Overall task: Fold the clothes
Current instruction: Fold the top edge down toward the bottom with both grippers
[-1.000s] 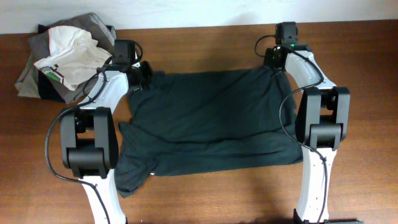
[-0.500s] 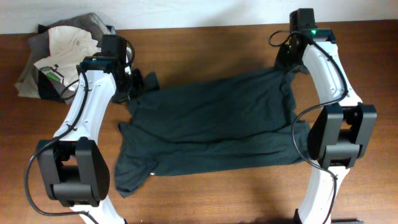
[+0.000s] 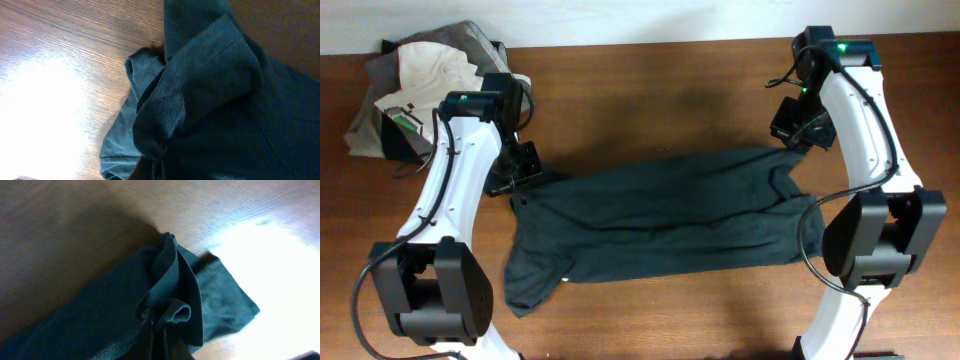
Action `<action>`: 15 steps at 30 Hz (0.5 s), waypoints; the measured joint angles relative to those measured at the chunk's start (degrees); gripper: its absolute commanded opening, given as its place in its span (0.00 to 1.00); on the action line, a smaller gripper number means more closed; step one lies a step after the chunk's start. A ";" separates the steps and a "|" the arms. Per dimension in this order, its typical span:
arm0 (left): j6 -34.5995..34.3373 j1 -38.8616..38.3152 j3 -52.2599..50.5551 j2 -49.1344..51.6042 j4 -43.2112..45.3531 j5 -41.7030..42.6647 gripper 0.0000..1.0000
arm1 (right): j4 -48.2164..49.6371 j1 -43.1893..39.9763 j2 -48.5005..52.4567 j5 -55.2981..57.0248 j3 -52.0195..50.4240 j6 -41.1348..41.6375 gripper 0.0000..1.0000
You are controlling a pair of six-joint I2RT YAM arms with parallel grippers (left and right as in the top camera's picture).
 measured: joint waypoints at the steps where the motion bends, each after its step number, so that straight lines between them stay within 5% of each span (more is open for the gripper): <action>1: 0.00 0.00 -0.39 0.00 -0.04 0.35 0.01 | -1.16 0.00 -0.15 0.81 0.00 0.35 0.04; 15: 0.00 0.00 -11.17 -0.11 -0.04 0.63 0.04 | 5.01 0.00 -2.64 5.40 -17.70 4.81 0.04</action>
